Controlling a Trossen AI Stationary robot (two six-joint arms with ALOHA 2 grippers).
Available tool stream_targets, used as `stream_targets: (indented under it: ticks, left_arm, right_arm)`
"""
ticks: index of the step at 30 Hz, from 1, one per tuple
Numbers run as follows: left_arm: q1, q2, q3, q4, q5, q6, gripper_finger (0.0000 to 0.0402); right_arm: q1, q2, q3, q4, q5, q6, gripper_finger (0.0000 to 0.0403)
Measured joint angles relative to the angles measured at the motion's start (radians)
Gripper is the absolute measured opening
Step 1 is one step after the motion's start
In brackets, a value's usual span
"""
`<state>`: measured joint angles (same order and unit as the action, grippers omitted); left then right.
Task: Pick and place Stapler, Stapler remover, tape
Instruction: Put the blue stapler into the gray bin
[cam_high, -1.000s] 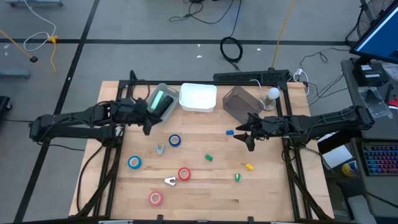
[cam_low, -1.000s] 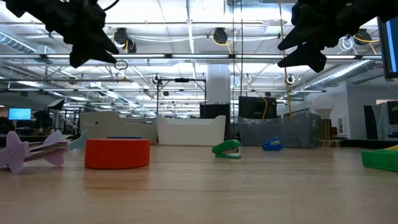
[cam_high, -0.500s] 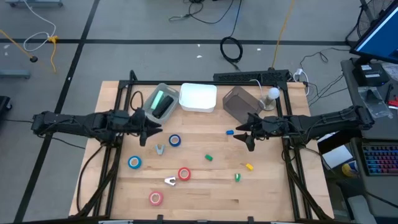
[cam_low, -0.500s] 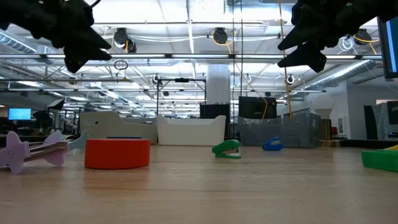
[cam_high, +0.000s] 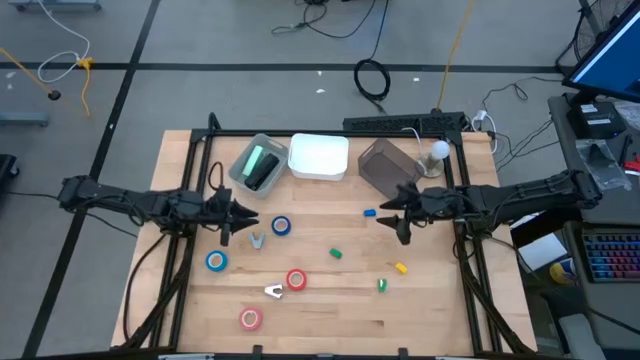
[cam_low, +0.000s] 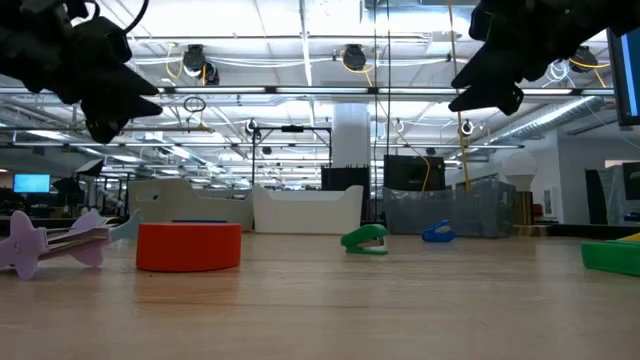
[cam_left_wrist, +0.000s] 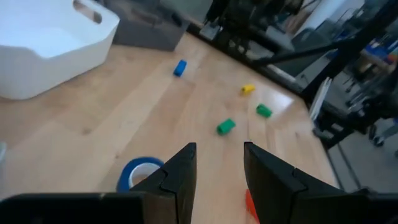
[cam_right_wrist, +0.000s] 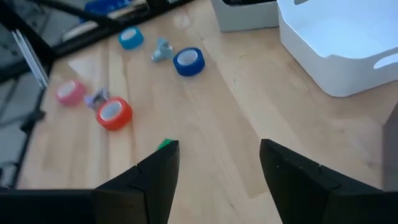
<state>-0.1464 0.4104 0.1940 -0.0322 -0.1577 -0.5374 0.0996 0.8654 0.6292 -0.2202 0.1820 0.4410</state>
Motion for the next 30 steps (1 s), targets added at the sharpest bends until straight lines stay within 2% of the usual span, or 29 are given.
stream_targets:
  ticks: [5, 10, 15, 20, 25, 30]
  left_arm:
    - [-0.008, -0.006, -0.015, 0.039, 0.000, -0.001, 0.0134]
    - [-0.020, -0.006, -0.015, 0.037, 0.000, -0.016, 0.0134]
    - [-0.025, -0.006, -0.015, 0.037, 0.001, -0.023, 0.0134]
    - [-0.025, -0.006, -0.015, 0.036, 0.000, -0.025, 0.0134]
    - [-0.025, -0.006, -0.015, 0.036, 0.000, -0.023, 0.0134]
    - [-0.025, -0.005, -0.015, 0.034, 0.001, -0.024, 0.0134]
  right_arm:
    - [-0.002, 0.051, 0.001, 0.027, 0.000, -0.156, 0.0215]
    - [-0.002, 0.164, 0.048, -0.007, 0.000, -0.266, 0.0215]
    - [-0.031, 0.293, 0.146, -0.194, -0.007, -0.311, 0.0215]
    - [-0.070, 0.404, 0.245, -0.369, -0.058, -0.362, 0.0215]
    - [-0.117, 0.492, 0.299, -0.402, -0.106, -0.430, 0.0215]
    - [-0.165, 0.568, 0.317, -0.401, -0.109, -0.476, 0.0215]
